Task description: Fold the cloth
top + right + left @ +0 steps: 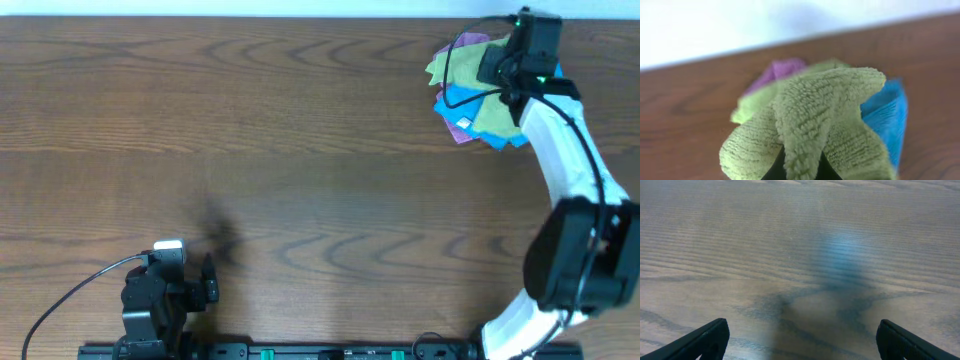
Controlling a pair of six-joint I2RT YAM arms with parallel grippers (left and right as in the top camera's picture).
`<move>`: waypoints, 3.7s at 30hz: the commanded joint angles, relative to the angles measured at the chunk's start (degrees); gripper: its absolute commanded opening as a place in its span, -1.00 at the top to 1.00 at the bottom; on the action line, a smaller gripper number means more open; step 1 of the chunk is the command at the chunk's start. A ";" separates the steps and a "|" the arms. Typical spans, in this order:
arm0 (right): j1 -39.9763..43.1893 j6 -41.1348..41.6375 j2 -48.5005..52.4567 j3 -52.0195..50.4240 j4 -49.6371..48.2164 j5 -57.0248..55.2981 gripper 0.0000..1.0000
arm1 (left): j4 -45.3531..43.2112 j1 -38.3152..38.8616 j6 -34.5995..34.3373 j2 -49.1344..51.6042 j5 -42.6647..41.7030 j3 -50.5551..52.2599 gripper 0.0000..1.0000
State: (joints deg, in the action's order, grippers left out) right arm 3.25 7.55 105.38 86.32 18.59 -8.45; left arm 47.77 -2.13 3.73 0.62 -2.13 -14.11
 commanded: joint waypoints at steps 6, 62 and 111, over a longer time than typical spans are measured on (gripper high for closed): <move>-1.40 -5.09 -7.10 1.31 1.86 -2.32 0.63 | 3.58 0.17 2.08 -0.42 1.49 0.61 -0.91; -30.32 -2.47 -0.02 3.52 17.53 11.67 -0.98 | -0.55 0.20 6.75 -0.42 -8.92 0.61 -0.91; -26.73 10.62 18.12 -0.70 13.46 30.86 0.92 | -7.37 0.20 -1.92 -0.42 -34.07 0.61 -0.91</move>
State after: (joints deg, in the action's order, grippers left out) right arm -23.99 17.93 123.00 85.52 32.40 22.15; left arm 41.65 -2.13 6.59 0.62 -34.70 -13.96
